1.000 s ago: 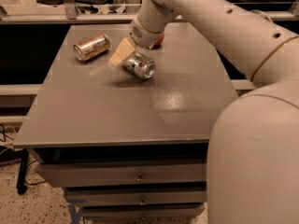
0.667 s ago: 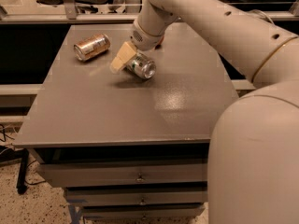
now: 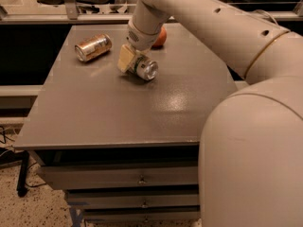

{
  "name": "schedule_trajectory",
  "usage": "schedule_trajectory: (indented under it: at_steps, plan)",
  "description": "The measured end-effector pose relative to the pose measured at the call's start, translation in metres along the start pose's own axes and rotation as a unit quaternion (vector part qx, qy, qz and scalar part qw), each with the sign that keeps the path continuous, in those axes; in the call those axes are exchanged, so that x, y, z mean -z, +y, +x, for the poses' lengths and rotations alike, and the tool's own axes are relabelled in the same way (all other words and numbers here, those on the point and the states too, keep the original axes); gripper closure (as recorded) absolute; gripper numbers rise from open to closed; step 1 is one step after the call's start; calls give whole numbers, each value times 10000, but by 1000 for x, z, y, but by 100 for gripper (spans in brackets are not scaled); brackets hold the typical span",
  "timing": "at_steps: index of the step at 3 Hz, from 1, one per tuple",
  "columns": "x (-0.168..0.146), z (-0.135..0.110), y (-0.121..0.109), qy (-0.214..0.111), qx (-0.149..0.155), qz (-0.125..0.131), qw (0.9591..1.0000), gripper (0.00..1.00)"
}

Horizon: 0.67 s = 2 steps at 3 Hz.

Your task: Place 7up can upright

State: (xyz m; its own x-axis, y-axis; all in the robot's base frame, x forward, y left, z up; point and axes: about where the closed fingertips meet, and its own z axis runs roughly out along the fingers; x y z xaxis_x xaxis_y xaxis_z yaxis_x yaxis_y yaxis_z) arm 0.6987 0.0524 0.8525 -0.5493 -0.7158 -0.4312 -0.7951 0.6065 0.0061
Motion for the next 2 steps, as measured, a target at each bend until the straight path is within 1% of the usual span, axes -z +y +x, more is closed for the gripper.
schedule_trajectory:
  at_steps: [1, 2]
  plan:
    - [8, -11, -2, 113, 200, 265, 9994, 64]
    - [33, -20, -2, -44, 368, 540, 9978, 88]
